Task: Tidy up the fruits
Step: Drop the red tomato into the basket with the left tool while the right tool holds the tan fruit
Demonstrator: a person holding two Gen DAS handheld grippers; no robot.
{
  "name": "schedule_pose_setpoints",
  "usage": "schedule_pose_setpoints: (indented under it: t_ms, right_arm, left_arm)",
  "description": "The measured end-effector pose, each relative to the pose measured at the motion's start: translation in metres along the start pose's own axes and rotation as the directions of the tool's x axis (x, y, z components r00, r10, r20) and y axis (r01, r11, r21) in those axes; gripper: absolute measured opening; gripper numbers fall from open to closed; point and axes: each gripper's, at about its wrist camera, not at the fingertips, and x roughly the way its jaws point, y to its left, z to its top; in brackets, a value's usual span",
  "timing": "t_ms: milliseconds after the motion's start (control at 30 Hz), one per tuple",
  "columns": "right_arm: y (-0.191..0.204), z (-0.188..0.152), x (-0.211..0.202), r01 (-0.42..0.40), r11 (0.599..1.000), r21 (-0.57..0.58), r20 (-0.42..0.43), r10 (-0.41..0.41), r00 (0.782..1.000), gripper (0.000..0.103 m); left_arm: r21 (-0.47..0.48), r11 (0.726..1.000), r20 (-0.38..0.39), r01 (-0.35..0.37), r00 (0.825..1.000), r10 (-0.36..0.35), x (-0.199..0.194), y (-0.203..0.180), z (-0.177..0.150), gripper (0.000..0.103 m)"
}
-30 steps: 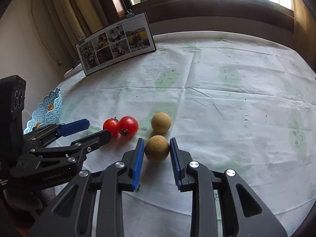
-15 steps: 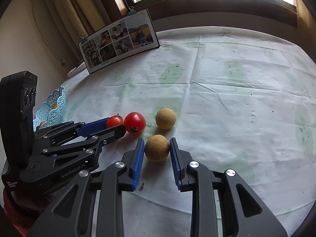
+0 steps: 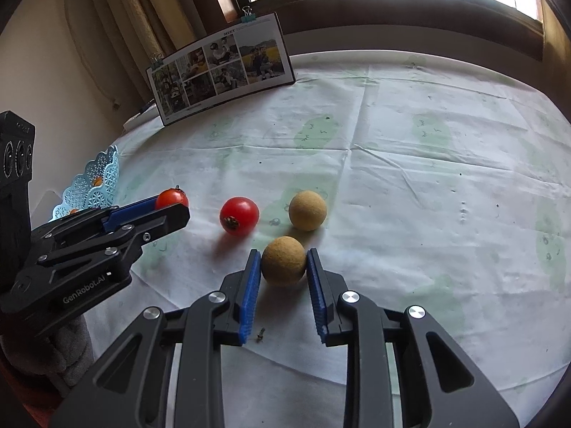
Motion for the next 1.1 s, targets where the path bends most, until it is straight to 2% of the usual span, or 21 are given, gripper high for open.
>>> schedule_pose_setpoints:
  t_ms: [267,467,667,767,1100]
  right_arm:
    - [0.003,0.0,-0.006,-0.021,1.0,-0.001,0.035,0.021,0.999,0.026]
    - [0.001,0.001,-0.008,-0.009,1.0,0.014,0.048,0.009,0.999,0.026]
    - [0.0,0.006,-0.01,0.008,0.999,0.031,0.054,-0.009,0.998,0.027]
    - [0.002,0.009,-0.012,-0.009,0.999,0.049,0.057,0.006,0.998,0.027]
    - [0.044,0.019,-0.01,-0.042,0.999,-0.019,0.063,0.043,0.997,0.027]
  left_arm:
    - [-0.068,0.995,0.071,-0.068,0.995,0.073,-0.029,0.026,0.0,0.028]
    - [-0.14,0.982,0.112,-0.126,0.983,0.142,-0.05,0.057,-0.002,0.028]
    - [-0.23,0.956,0.136,-0.184,0.966,0.219,-0.069,0.098,-0.008,0.028]
    - [-0.267,0.94,0.143,-0.212,0.956,0.256,-0.078,0.118,-0.011,0.028]
    - [-0.358,0.889,0.13,-0.284,0.928,0.349,-0.098,0.177,-0.031,0.028]
